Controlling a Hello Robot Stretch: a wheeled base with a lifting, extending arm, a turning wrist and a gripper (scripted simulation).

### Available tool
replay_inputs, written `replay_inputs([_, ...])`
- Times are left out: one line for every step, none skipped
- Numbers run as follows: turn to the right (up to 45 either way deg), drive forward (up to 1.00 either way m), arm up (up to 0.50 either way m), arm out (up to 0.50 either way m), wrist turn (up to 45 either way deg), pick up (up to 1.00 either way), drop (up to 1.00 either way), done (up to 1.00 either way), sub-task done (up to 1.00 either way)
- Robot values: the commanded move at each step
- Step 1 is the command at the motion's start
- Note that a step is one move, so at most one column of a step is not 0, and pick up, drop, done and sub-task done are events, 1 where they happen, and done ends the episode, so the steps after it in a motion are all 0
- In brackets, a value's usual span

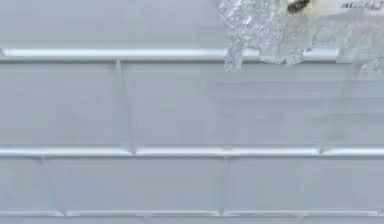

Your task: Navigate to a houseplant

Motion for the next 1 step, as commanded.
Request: replay_inputs([45.0, 0.00, 0.00, 0.00, 0.0, 0.00, 0.00, 0.00, 0.00])
